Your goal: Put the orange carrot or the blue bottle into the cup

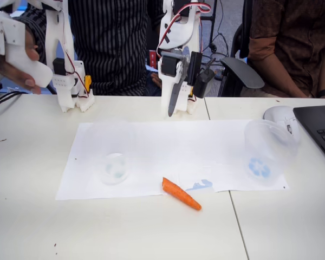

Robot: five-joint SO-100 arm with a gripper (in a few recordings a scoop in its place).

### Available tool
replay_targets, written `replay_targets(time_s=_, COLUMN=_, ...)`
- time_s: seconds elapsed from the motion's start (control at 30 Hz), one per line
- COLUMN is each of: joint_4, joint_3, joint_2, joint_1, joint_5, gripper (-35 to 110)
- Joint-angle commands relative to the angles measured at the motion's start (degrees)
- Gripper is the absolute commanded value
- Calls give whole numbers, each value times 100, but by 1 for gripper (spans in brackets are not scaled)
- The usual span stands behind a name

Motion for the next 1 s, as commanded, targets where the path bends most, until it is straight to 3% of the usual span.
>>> replay_targets(time_s=0.0, joint_4=580, joint_3=-1450, joint_2=-466, joint_1=-334, joint_5=668, gripper=19)
replay_targets(time_s=0.27, joint_4=888, joint_3=-2505, joint_2=-1354, joint_1=-615, joint_5=1099, gripper=21)
replay_targets(time_s=0.6, joint_4=888, joint_3=-2584, joint_2=-1863, joint_1=-606, joint_5=1072, gripper=43)
replay_targets(time_s=0.97, joint_4=545, joint_3=-2654, joint_2=-2760, joint_1=-62, joint_5=360, gripper=48)
